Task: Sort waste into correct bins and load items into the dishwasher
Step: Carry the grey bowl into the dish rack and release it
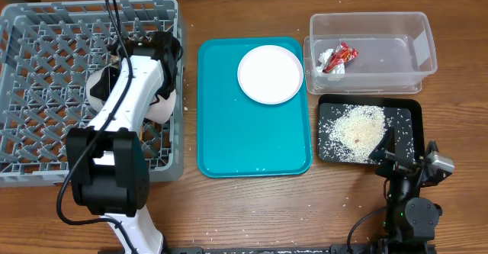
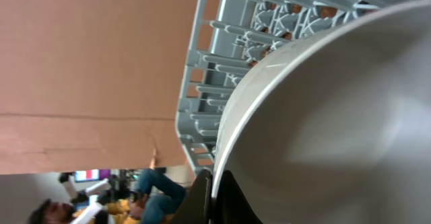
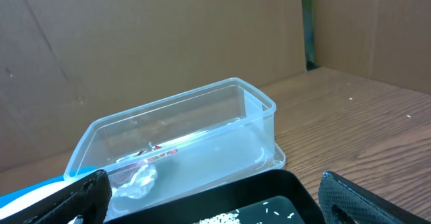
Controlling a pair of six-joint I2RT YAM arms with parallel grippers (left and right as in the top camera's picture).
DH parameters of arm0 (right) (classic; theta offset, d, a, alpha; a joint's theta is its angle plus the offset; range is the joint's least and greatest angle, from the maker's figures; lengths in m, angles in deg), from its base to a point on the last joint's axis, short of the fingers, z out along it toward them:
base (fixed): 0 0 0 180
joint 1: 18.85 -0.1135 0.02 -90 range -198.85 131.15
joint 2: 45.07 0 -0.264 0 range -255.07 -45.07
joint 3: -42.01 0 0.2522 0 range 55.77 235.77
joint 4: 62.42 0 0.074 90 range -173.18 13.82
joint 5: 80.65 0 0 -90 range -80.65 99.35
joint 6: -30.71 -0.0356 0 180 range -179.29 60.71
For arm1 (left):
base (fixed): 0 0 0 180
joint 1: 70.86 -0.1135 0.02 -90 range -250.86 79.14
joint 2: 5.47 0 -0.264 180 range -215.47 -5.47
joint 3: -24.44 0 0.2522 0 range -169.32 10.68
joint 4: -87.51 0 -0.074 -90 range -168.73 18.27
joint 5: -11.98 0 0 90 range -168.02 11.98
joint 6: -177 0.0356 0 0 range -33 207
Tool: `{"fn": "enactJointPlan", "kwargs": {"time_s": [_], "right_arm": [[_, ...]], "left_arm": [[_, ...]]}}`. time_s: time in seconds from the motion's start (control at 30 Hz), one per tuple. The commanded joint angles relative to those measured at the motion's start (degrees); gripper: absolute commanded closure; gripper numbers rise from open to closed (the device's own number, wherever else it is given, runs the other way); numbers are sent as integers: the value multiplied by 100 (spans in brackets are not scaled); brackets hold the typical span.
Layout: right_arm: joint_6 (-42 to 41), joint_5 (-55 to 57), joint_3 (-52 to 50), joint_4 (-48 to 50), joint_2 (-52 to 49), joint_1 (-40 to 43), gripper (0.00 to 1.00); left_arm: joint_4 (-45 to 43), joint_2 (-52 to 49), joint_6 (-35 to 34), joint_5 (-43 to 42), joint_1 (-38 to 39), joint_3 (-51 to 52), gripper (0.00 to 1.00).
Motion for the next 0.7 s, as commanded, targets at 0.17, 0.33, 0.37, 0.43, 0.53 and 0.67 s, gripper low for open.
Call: {"fn": "enactJointPlan", "kwargs": {"time_s": [0.17,0.33,0.37,0.43,0.53,0.67], "right_arm": [[4,-2,-61,37,57,37,0],[4,-2,-61,37,57,37,0],[4,-2,-61,37,57,37,0],[4,-2,-61,37,57,37,0],[4,-2,-61,37,57,37,0],[4,-2,-61,37,57,37,0]], "left_arm": [[116,-127,149,-70,0,20,96],[170,-125,319,413,0,20,96],[164,-125,417,503,4,15,96],[151,-125,450,490,35,9,96],[184,-125,452,494,76,9,96],[190,-125,614,809,76,7,96]]}}
